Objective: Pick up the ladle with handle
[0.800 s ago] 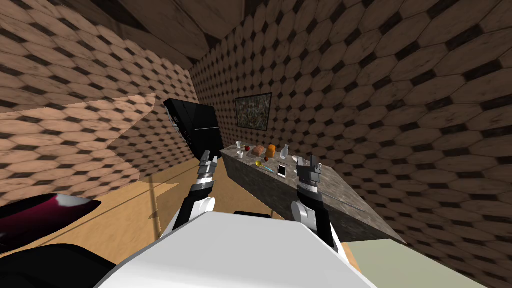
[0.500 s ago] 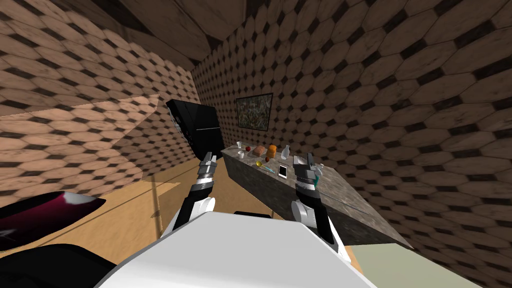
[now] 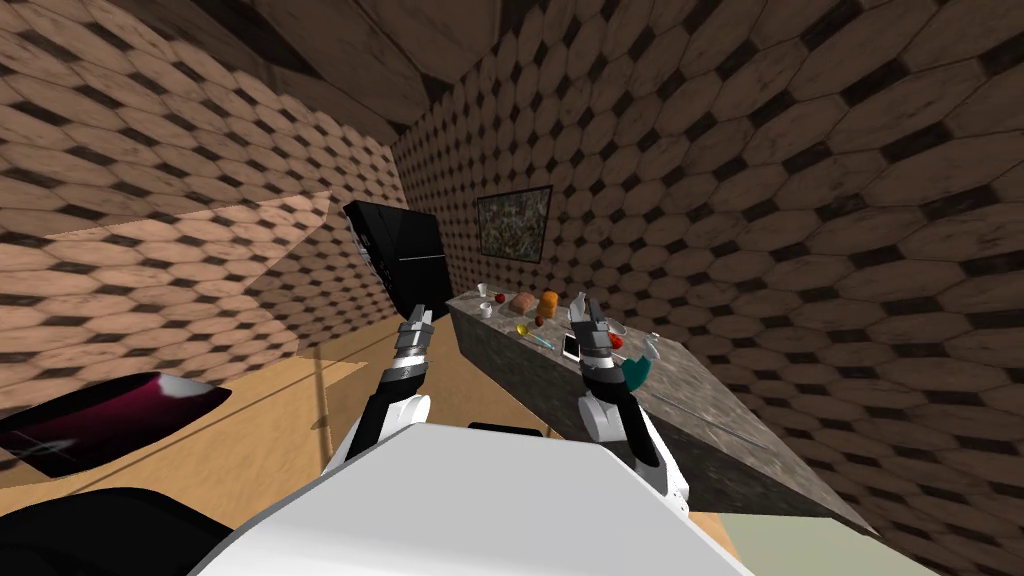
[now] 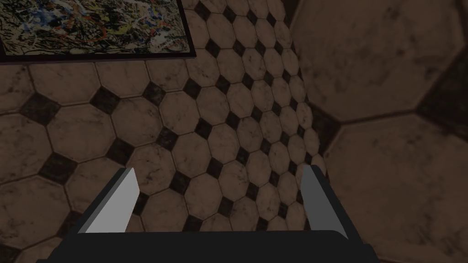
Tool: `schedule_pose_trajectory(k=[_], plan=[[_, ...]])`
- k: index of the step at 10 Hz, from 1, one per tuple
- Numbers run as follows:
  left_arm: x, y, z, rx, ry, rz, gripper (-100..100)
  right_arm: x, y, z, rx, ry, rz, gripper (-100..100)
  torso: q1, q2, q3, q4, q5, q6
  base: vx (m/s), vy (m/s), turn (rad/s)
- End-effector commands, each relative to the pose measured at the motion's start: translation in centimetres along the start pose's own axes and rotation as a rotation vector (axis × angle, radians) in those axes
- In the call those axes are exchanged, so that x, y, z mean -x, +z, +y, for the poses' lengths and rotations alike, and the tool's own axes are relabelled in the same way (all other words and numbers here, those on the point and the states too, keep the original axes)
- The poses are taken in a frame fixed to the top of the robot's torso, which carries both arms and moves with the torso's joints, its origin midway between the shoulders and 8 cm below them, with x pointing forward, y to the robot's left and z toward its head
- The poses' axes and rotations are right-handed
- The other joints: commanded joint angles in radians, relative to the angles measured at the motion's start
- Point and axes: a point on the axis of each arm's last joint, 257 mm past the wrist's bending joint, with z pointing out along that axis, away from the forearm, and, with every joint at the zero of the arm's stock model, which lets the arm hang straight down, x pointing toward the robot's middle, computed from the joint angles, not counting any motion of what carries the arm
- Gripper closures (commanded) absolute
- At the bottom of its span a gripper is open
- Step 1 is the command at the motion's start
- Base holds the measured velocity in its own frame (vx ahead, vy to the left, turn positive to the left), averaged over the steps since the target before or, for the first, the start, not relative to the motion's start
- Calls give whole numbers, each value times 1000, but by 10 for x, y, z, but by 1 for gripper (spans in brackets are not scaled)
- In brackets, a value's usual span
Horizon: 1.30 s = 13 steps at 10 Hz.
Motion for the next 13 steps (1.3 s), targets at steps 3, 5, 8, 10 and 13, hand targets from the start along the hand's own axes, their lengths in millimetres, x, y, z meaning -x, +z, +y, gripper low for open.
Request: schedule_pose_trajectory(k=[3,5,8,10,13], plan=[[0,0,0,0,0,0,0,-52,12,9,29,-50,158,-100,0,0,0,0,0,0,32,22,63],[0,0,0,0,0,0,0,-75,14,14,46,-69,223,-100,0,0,0,0,0,0,22,22,70],[0,0,0,0,0,0,0,-98,13,18,63,-101,303,-100,0,0,0,0,0,0,29,17,51],[0,0,0,0,0,0,0,-120,10,23,83,-133,376,-100,1,0,0,0,0,0,32,24,72],[0,0,0,0,0,0,0,-161,1,33,128,-198,507,-100,1,0,0,0,0,1,33,25,74]])
